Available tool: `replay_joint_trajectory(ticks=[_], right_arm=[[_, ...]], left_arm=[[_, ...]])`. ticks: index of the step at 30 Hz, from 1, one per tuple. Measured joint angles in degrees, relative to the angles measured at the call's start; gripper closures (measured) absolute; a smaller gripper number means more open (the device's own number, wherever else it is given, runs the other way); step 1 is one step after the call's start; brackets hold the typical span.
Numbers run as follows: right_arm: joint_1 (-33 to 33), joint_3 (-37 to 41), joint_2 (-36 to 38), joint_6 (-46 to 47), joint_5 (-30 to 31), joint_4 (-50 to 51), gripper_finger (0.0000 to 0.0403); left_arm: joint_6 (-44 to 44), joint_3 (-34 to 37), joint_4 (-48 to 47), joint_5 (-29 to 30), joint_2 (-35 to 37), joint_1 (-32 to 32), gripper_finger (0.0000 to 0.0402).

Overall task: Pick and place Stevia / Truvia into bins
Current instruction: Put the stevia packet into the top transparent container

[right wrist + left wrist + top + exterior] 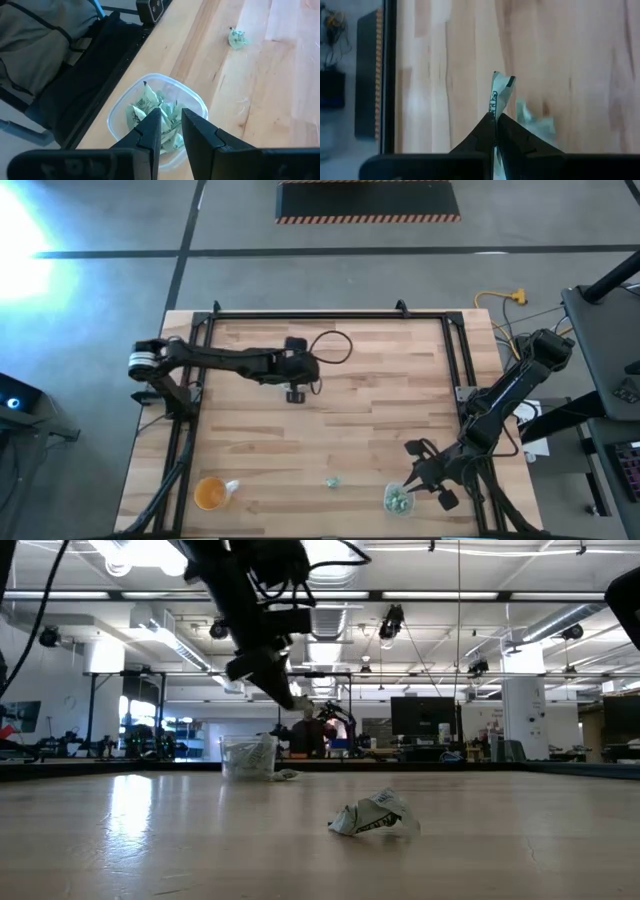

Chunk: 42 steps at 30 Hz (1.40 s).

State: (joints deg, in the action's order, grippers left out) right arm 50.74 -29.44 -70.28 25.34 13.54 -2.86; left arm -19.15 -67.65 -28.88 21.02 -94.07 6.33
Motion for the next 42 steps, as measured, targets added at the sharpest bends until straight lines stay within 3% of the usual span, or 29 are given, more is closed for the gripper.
replay_joint_trajectory(ticks=[8, 16, 37, 42], right_arm=[[0.00, 0.40, 0.00, 0.65, 0.14, -0.74, 0.0335], [0.00, 0.31, 0.00, 0.62, 0.13, -0.91, 0.0335], [0.00, 0.29, 0.00, 0.62, 0.13, -0.86, 0.0335], [0.00, 0.31, 0.00, 0.63, 0.13, -0.85, 0.0335]], left_arm=[[3.68, 9.70, 0.38, 2.96, 5.79, 0.04, 0.0400], [4.01, 14.18, 2.41, 5.09, 6.42, 0.23, 0.0400], [7.88, 14.50, 2.35, 3.41, 6.41, 0.46, 0.0398], [7.83, 14.52, 2.35, 3.36, 6.34, 0.46, 0.0362]])
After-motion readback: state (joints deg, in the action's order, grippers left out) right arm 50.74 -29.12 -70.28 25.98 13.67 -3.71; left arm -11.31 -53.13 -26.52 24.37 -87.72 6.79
